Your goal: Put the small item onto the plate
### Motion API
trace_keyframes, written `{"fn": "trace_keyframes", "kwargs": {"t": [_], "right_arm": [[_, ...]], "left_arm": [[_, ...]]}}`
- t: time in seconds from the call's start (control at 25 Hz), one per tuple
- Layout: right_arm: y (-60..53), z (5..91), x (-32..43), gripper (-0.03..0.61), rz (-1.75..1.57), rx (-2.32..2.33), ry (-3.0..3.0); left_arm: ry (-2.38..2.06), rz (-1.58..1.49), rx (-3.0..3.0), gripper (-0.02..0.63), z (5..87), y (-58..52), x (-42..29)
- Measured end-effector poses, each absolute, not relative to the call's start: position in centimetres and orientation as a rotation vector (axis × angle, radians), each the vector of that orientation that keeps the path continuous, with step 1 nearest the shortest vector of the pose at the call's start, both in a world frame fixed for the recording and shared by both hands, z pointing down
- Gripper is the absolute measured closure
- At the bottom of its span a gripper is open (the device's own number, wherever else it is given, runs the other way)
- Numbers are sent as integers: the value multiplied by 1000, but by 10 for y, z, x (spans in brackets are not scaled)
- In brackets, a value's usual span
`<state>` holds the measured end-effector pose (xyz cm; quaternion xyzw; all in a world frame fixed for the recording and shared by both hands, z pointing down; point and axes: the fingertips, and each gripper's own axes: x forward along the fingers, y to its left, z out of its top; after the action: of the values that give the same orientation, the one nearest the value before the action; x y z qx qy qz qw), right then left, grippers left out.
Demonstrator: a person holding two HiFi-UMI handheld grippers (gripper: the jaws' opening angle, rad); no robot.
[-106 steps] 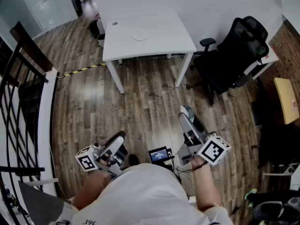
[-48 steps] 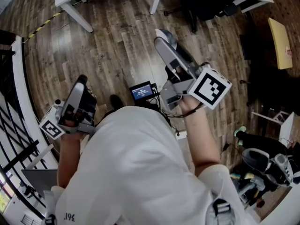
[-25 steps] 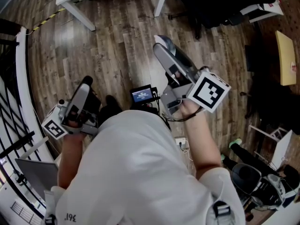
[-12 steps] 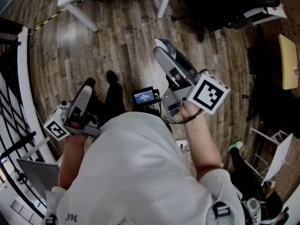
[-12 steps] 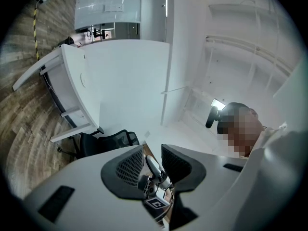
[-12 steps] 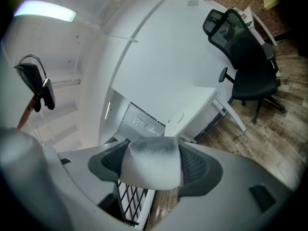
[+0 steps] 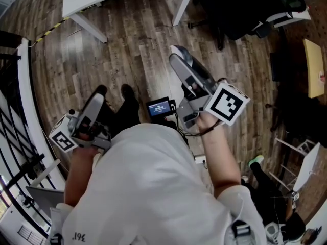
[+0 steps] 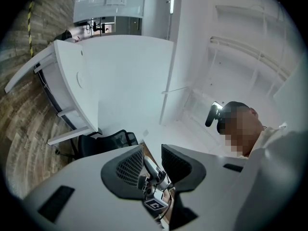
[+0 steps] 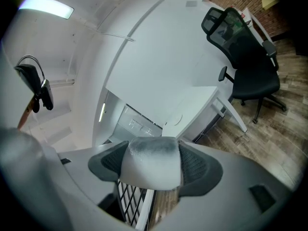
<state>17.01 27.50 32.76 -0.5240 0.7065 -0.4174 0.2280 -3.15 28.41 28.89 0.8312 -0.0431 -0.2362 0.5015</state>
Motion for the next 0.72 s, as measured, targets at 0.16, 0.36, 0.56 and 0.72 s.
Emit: {"fn": "trace_keyframes", "kwargs": {"t": [0.16, 0.36, 0.56, 0.72], "right_arm": [[231, 324, 147, 258, -1156, -1454, 1945], [179, 307, 124, 258, -1131, -1484, 1944], [137, 299, 97, 258, -1107, -1510, 1948], [108, 301, 79, 258, -1101, -1515, 1952]], "left_arm": [[-103, -562, 2000, 505, 292, 238, -55], [-65, -571, 2002, 505, 275, 184, -76], [-54, -589, 2006, 505, 270, 138, -109], [-58, -595, 2001, 505, 277, 110, -130]]}}
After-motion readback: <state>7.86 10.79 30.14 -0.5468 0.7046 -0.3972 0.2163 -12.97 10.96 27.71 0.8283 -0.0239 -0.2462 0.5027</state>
